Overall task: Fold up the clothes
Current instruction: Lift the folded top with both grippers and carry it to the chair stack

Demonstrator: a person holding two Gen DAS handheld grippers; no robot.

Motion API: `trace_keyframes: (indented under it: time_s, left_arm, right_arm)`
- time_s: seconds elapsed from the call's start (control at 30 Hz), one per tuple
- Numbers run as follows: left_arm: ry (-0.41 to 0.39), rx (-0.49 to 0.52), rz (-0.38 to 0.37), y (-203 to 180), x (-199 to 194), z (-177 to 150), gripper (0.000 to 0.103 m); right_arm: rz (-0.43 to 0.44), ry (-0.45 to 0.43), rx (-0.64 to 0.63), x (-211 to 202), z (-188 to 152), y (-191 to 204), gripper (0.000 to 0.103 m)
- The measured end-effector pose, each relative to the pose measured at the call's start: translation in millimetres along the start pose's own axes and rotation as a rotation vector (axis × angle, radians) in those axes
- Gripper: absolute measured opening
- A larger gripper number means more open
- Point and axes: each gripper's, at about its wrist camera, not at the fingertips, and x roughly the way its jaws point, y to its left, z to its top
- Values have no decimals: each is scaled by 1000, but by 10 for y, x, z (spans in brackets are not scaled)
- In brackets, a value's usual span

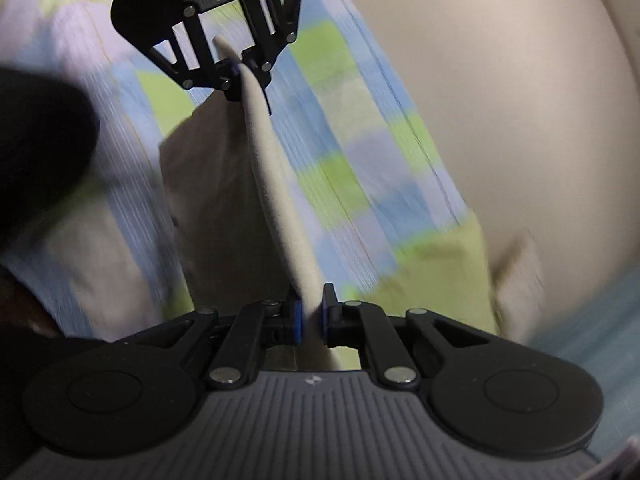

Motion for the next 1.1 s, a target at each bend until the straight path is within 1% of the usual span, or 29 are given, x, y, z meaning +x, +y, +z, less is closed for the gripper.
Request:
trace_keyframes:
  time_s: [0.03, 0.07, 0.13, 0.2, 0.27, 0.33, 0.37, 0.47, 0.57, 0.63, 0.67, 0.7, 0.73, 0.77, 0.8, 0.87, 0.9, 0.97, 1.0, 1.07, 1.1]
  left_arm:
    - [-74, 12, -19, 23, 90, 217, 4]
    - [-127, 20, -34, 44, 158, 389, 4]
    - [-256, 44, -63, 101, 334, 848, 4]
    - [-372, 80, -91, 163, 552, 1359, 4]
    - [-454, 105, -113, 234, 764, 1781, 4]
    - [-514, 114, -125, 319, 941, 2109, 4]
    - [-563, 119, -130, 411, 1107, 2405, 4]
    - [-651, 136, -99, 631, 1493, 3051, 4]
    - [-711, 96, -52, 848, 1906, 3706, 4]
    - [-724, 85, -51, 823, 2111, 3946, 4]
    - [-722, 93, -74, 730, 2282, 4086, 4]
    - [-713, 101, -108, 610, 2395, 4163, 4]
    - [-699, 118, -142, 448, 2506, 4165, 4]
    - [-684, 135, -176, 285, 2616, 4162, 4]
    - [-666, 155, -213, 123, 2711, 4128, 4]
    - [-633, 195, -281, -192, 2894, 4060, 4]
    - [-633, 209, -291, -282, 2927, 4027, 4]
    - [-634, 235, -307, -450, 2990, 3962, 4]
    - [-641, 230, -301, -460, 2996, 3935, 4]
    - [-646, 212, -311, -404, 3004, 3897, 7]
    - [-643, 207, -303, -373, 3011, 3875, 9]
  right_arm:
    - [-34, 57, 20, -142, -125, -68, 6]
    - [-66, 113, 42, -284, -254, -139, 6]
    - [-126, 222, 94, -557, -530, -299, 6]
    - [-176, 310, 140, -766, -795, -465, 6]
    - [-218, 377, 185, -909, -1011, -614, 6]
    - [-288, 457, 218, -1058, -1295, -807, 6]
    - [-317, 482, 223, -1101, -1397, -893, 6]
    - [-427, 560, 222, -1208, -1778, -1291, 6]
    - [-530, 620, 192, -1195, -2179, -1718, 6]
    - [-588, 648, 177, -1144, -2457, -1915, 6]
    - [-611, 659, 173, -1118, -2576, -1977, 6]
    - [-628, 671, 179, -1077, -2736, -2015, 7]
    - [-630, 684, 203, -1032, -2921, -1994, 7]
    - [-623, 691, 220, -1032, -3011, -1947, 7]
    - [-600, 703, 235, -999, -3125, -1845, 7]
    - [-491, 747, 254, -803, -3423, -1445, 6]
    - [-445, 763, 253, -727, -3496, -1301, 6]
    - [-402, 778, 261, -670, -3564, -1125, 6]
    - [-386, 783, 268, -648, -3581, -1039, 6]
    - [-385, 788, 261, -659, -3549, -953, 7]
    - [-386, 792, 250, -672, -3532, -928, 7]
